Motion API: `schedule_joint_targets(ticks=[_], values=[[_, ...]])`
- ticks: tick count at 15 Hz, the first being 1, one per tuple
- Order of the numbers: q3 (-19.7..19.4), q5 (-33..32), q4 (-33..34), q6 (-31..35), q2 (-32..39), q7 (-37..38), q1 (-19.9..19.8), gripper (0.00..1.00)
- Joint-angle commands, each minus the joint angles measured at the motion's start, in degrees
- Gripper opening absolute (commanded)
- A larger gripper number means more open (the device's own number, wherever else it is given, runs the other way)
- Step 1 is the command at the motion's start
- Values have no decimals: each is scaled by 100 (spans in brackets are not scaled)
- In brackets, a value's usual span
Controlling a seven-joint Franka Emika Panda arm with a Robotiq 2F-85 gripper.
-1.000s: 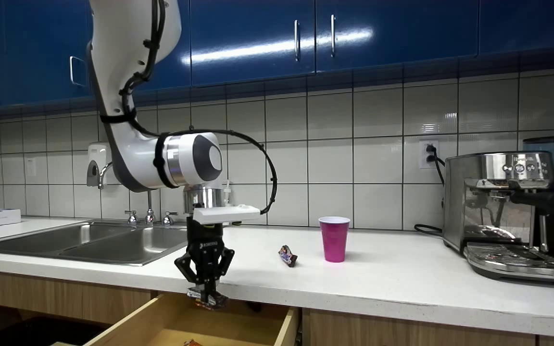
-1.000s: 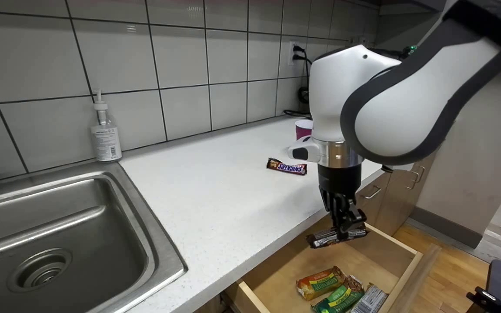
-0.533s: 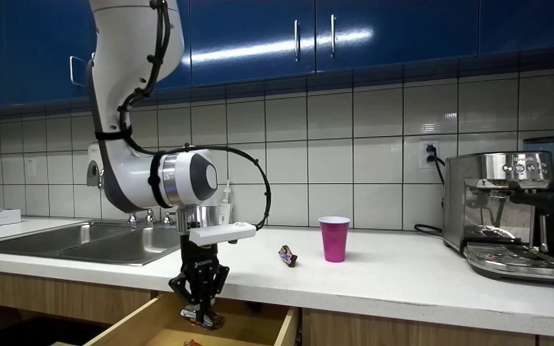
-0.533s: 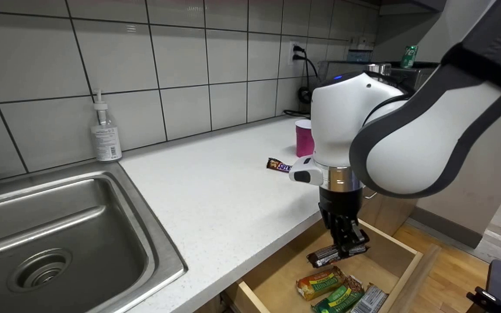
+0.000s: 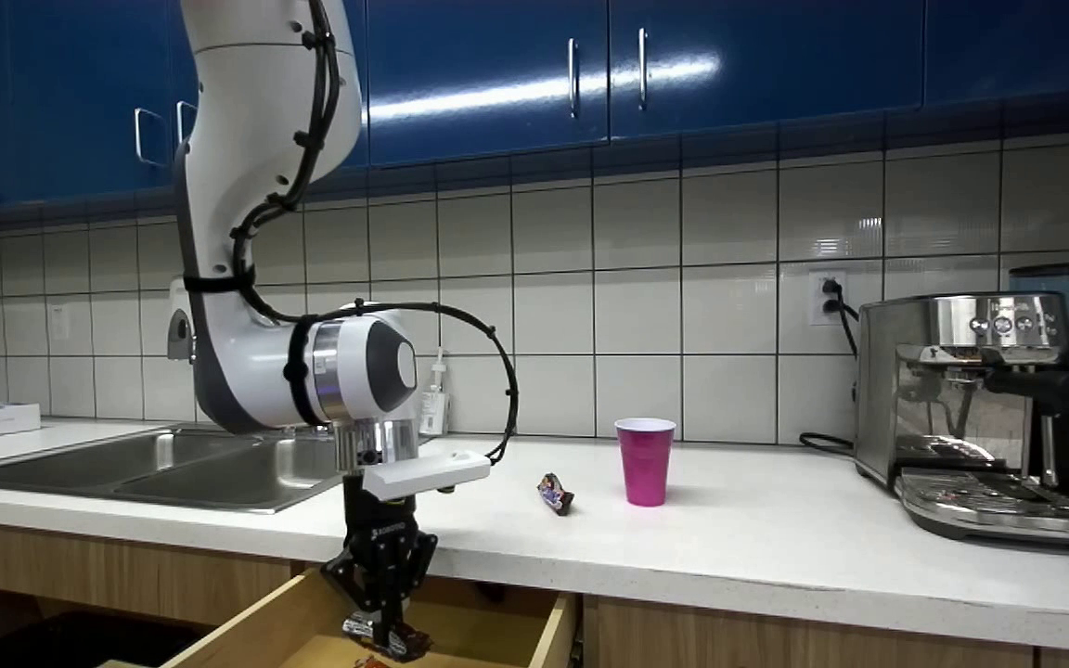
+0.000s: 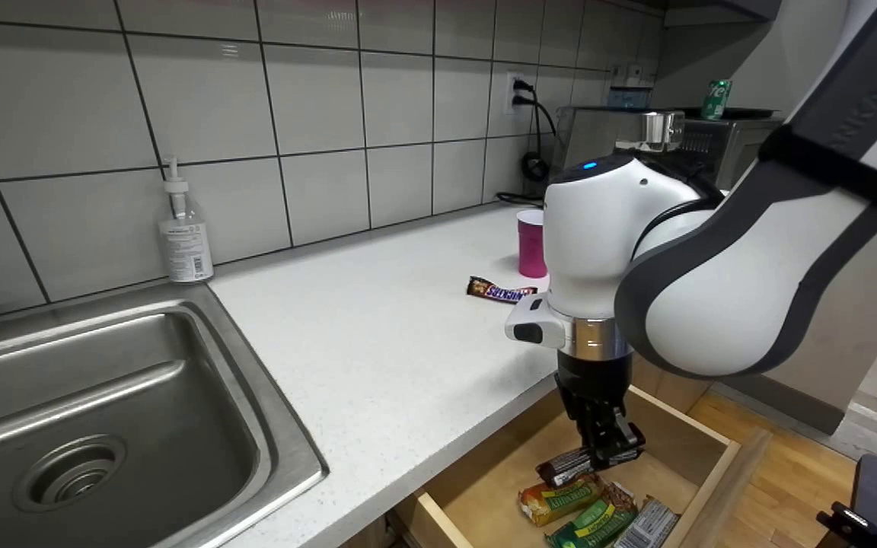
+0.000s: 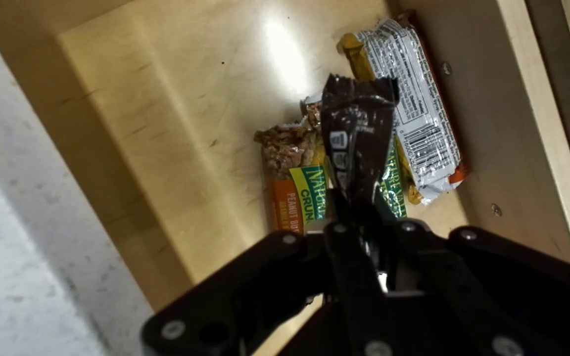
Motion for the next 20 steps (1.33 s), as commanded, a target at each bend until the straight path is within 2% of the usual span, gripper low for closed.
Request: schedule_joint_targets(ticks=[1, 3, 8, 10, 15, 20], values=[[-85, -220, -99, 162, -52, 190, 81, 38], [-59, -196, -107, 85, -117, 183, 78, 50], [115, 101, -53, -248, -435, 44, 47, 88], [194, 303, 31, -452, -611, -5, 37, 100], [226, 784, 508, -1116, -876, 59, 121, 100], [121, 1022, 1333, -1583, -640, 334, 147, 100]])
